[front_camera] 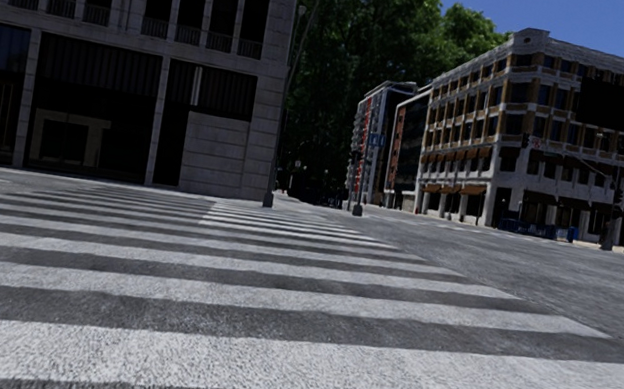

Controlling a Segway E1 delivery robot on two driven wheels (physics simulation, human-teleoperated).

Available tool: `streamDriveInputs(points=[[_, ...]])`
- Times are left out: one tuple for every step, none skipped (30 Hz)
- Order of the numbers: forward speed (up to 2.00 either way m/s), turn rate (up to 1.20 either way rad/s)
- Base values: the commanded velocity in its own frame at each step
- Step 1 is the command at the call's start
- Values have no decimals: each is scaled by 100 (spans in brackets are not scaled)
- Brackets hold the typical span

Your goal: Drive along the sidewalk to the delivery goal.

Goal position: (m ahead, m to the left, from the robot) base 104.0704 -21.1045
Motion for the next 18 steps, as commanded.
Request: streamDriveInputs(points=[[140, 35], [140, 35], [140, 36], [140, 36], [140, 36], [147, 36], [200, 36], [200, 36], [200, 36], [200, 36], [200, 36], [200, 36], [200, 36], [200, 36], [200, 36], [200, 36], [200, 36], [200, 27]])
